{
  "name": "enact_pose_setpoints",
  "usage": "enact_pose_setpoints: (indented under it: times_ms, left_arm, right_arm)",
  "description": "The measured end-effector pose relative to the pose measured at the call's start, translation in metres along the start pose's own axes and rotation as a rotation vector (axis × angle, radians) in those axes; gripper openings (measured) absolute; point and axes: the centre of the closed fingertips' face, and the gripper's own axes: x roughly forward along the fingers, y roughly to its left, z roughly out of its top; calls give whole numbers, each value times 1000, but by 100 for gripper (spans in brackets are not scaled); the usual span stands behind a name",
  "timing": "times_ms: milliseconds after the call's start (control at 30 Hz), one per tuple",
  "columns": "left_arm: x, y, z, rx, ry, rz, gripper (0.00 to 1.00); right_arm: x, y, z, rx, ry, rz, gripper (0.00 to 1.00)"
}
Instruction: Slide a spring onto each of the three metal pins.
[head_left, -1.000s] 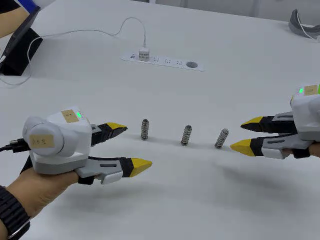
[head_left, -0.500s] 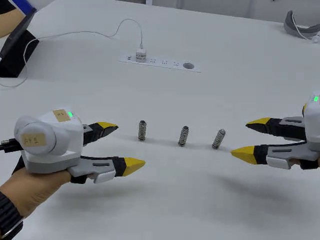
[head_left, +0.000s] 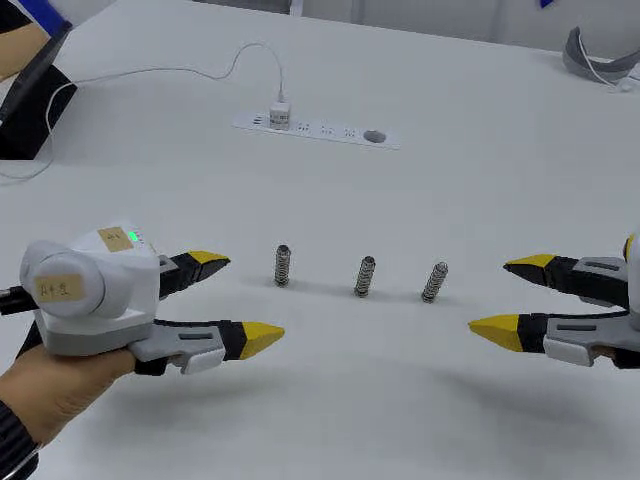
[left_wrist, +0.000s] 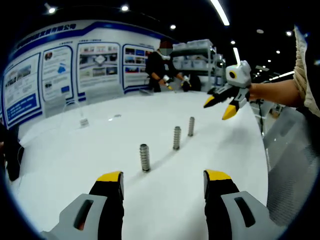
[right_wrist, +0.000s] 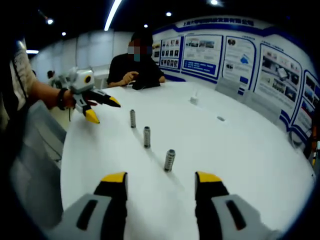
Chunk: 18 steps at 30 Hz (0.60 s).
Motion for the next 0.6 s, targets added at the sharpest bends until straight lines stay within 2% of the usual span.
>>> enact_pose_setpoints:
  times_ms: [600]
  left_arm:
    - [-3, 1, -3, -8, 1, 10, 65]
  right_arm:
    - [2, 3, 4, 10, -14, 2, 57]
